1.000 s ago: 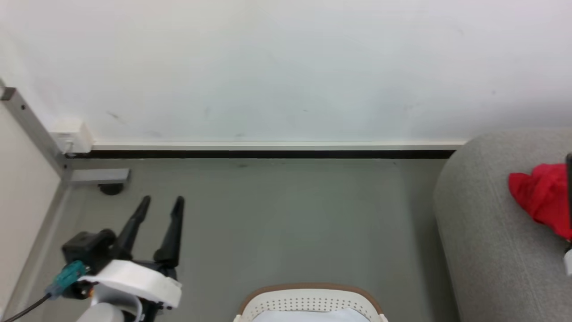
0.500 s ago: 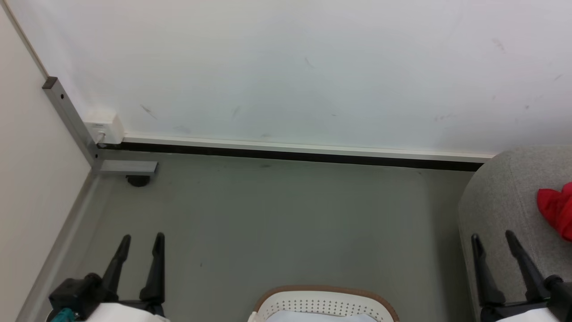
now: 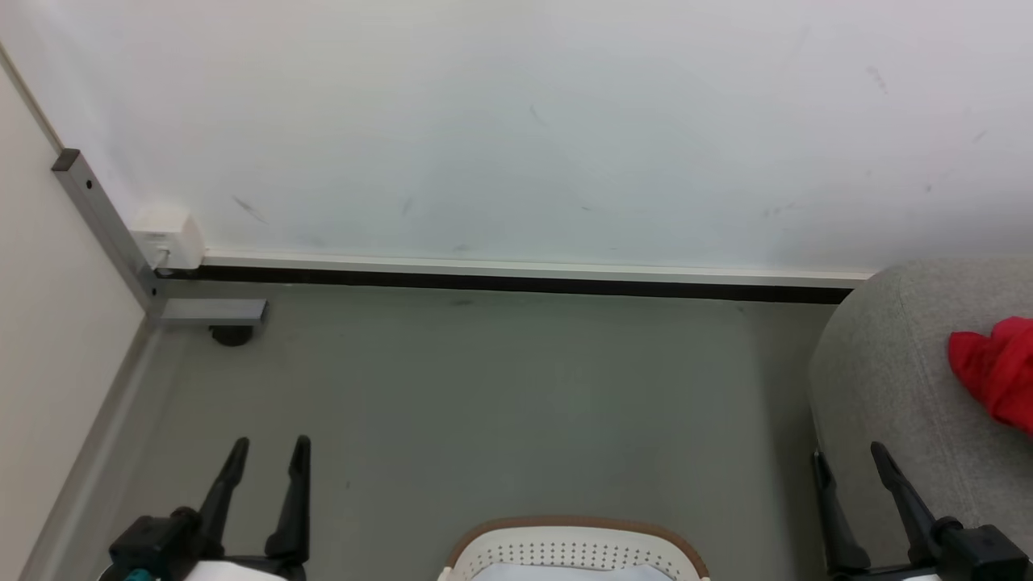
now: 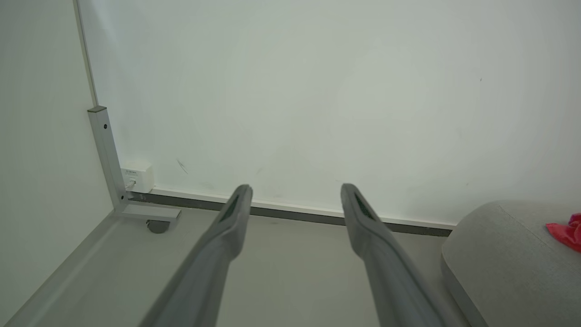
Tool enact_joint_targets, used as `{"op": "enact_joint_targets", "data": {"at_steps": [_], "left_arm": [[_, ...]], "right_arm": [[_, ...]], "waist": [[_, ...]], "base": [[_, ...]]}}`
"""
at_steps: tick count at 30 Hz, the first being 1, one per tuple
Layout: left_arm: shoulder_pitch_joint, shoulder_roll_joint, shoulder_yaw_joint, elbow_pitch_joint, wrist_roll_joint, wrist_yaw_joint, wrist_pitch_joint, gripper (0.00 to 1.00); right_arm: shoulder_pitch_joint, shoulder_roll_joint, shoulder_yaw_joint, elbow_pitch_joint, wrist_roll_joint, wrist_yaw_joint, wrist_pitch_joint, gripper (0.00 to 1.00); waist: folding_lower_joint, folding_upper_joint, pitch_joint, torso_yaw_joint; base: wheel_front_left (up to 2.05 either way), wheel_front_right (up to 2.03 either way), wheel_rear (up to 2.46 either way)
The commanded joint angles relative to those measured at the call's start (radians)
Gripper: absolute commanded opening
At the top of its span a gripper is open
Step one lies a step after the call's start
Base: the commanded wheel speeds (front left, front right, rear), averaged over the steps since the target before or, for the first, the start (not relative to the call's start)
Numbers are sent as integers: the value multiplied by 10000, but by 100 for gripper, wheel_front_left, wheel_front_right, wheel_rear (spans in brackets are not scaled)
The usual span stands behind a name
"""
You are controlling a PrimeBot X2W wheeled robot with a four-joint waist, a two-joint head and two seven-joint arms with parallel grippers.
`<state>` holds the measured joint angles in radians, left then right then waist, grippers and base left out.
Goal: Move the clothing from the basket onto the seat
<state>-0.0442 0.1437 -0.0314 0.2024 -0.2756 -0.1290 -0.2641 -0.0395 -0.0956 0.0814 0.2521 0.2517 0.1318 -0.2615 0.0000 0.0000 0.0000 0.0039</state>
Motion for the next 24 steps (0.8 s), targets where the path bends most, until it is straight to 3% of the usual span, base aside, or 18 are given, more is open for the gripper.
{"op": "enact_joint_targets", "data": {"at_steps": [1, 24], "left_arm": [[86, -5, 84, 21, 46, -15, -1, 100], [50, 135, -251, 63, -355, -12, -2, 100]], "right_arm": [[-85, 43, -90, -111, 3, -23, -40, 100], [-165, 233, 153, -283, 190, -23, -42, 100]], "waist": [[0, 0, -1, -59], [0, 0, 3, -130]], "base": [[0, 0, 0], [0, 0, 0]]}}
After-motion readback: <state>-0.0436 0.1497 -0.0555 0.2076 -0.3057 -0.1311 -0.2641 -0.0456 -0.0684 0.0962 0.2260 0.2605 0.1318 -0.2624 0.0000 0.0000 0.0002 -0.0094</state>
